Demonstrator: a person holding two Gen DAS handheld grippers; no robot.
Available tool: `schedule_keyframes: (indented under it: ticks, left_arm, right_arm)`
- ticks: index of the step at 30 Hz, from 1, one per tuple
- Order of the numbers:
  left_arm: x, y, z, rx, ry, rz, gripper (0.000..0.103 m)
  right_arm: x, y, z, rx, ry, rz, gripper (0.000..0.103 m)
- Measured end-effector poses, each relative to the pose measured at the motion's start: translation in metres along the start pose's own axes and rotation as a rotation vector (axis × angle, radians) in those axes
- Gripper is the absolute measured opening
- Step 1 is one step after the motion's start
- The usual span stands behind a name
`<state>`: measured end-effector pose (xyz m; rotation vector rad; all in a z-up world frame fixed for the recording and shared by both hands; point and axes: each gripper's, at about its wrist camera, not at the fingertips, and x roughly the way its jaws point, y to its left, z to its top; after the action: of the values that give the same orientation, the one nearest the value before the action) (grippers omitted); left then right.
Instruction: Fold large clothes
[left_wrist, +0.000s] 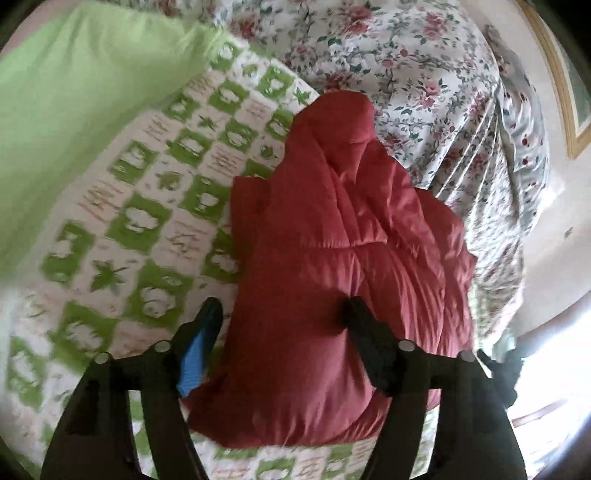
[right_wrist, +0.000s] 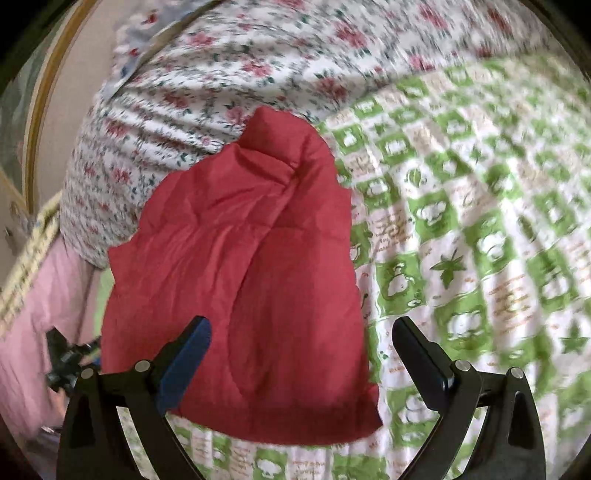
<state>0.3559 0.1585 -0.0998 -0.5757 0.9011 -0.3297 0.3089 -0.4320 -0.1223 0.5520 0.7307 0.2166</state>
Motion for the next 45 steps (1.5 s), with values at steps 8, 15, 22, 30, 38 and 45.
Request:
schedule_keyframes:
  ticks: [8, 15, 22, 30, 38, 45]
  left_arm:
    - [0.042, 0.01, 0.017, -0.115, 0.097, -0.17, 0.087]
    - [0.058, 0.009, 0.021, -0.141, 0.124, -0.227, 0.086]
    - [0.039, -0.015, 0.018, -0.026, 0.079, -0.188, 0.047]
    - [-0.018, -0.046, -0.002, 0.063, 0.014, -0.19, 0.041]
    - [-0.078, -0.037, -0.072, 0.011, 0.034, -0.217, 0.041]
    - [-0.104, -0.029, -0.116, 0.013, 0.073, -0.197, 0.041]
  right_arm:
    - [0.048, -0.018, 0.014, 0.127, 0.084, 0.149, 0.1]
    - [0.065, -0.004, 0.021, 0.122, 0.121, 0.194, 0.086]
    - [0.053, 0.0, 0.016, 0.137, 0.113, 0.233, 0.047]
    - [0.004, 0.022, -0.007, 0.076, 0.092, 0.244, 0.037]
    - [-0.055, 0.029, -0.07, 0.054, 0.109, 0.27, 0.036]
    - [-0.088, 0.015, -0.126, 0.095, 0.108, 0.282, 0.037]
